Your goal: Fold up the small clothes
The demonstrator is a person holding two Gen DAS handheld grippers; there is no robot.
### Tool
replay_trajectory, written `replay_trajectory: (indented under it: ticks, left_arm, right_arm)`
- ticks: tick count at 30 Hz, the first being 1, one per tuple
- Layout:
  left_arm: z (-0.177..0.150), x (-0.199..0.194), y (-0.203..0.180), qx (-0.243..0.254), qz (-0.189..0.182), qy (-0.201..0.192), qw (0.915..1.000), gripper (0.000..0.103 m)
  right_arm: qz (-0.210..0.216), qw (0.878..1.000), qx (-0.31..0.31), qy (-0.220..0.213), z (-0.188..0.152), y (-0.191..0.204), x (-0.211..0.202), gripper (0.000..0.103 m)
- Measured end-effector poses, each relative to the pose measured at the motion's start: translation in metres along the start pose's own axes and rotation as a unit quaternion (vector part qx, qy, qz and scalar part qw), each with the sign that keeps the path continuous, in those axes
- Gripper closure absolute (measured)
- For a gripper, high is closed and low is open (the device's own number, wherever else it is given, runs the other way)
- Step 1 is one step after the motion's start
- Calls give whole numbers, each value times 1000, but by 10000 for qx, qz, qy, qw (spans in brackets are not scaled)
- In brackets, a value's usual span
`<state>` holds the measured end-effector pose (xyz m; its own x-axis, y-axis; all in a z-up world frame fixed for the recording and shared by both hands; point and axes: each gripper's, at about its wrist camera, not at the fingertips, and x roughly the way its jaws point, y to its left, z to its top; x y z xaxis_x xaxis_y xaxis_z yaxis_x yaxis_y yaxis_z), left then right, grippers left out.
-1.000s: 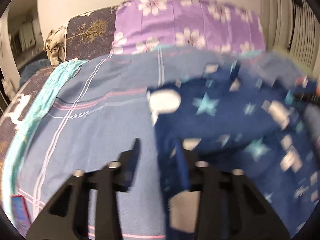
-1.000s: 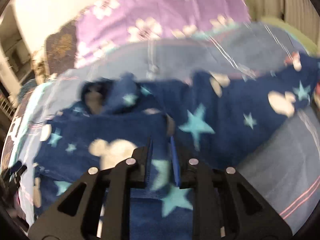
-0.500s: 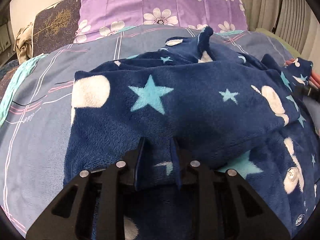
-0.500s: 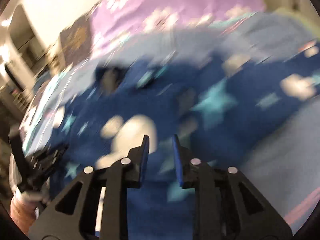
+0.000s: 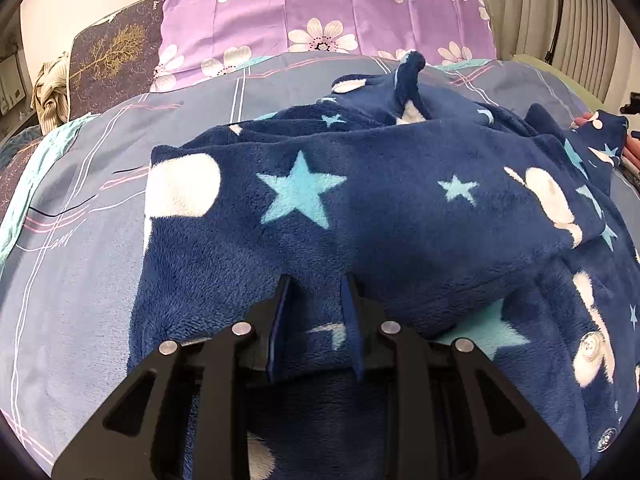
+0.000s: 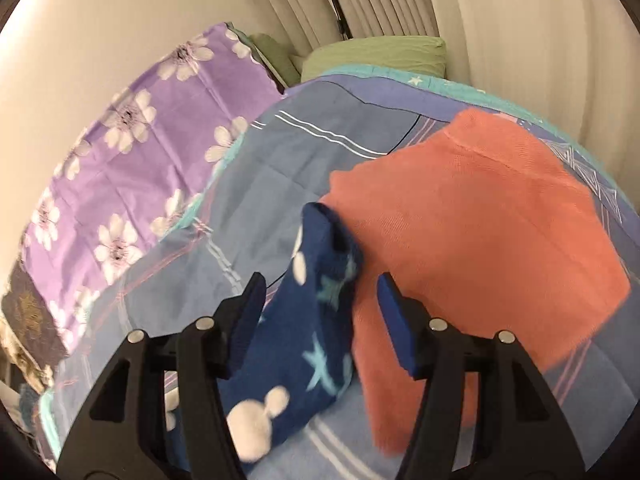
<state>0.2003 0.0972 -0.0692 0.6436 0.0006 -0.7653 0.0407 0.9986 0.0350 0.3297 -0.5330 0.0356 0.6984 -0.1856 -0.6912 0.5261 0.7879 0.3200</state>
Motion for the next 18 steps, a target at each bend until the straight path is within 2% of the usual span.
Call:
replay_trajectory:
  ticks: [2,3,4,6,8,11,13,14,16,17,18]
  left_arm:
    - [0,0,0,-6,-6,-2,10000,75]
    - [0,0,0,-3,-3,-3,10000,75]
    - [0,0,0,-2,-1,-3,10000,75]
    - [0,0,0,-6,-9,-4,10000,75]
    - [0,0,1,-21,-27,-4,10000,75]
    - [1,-1,3,-55,-70,-9,10000,75]
    - [1,-1,5,-82,-99,-15,9999,75]
    - [0,-1,5,-100,-118,-19,9999,75]
    - [1,-1,6,-128,-149,-24,9998,75]
    - [0,-1,7,-141,-165,-26,9998,75]
    - [0,-1,9,-160,-188,-25,9997,75]
  right_arm:
    - [-222,9997,-6,-91,-1,7,10,55]
    - [-272,9994,26,-215,-1,5,9,81]
    - [-152,9994,85,-290,1,3,8,89]
    - [346,9981,164,-476,-3,7,-5,89]
    - [753,9957,-13,-542,-8,21,-20,89]
    - [1712,9834,-443,-408,-32,61,-55,89]
    - [2487,9640,-912,-228,-68,102,-85,89]
    - [2737,9555,-1098,-110,-83,118,-94,89]
    - [3394,9256,-1634,356,-139,163,-111,89]
    - [3629,9105,-1888,603,-171,182,-116,89]
    - [3749,9006,-2059,771,-195,196,-119,88]
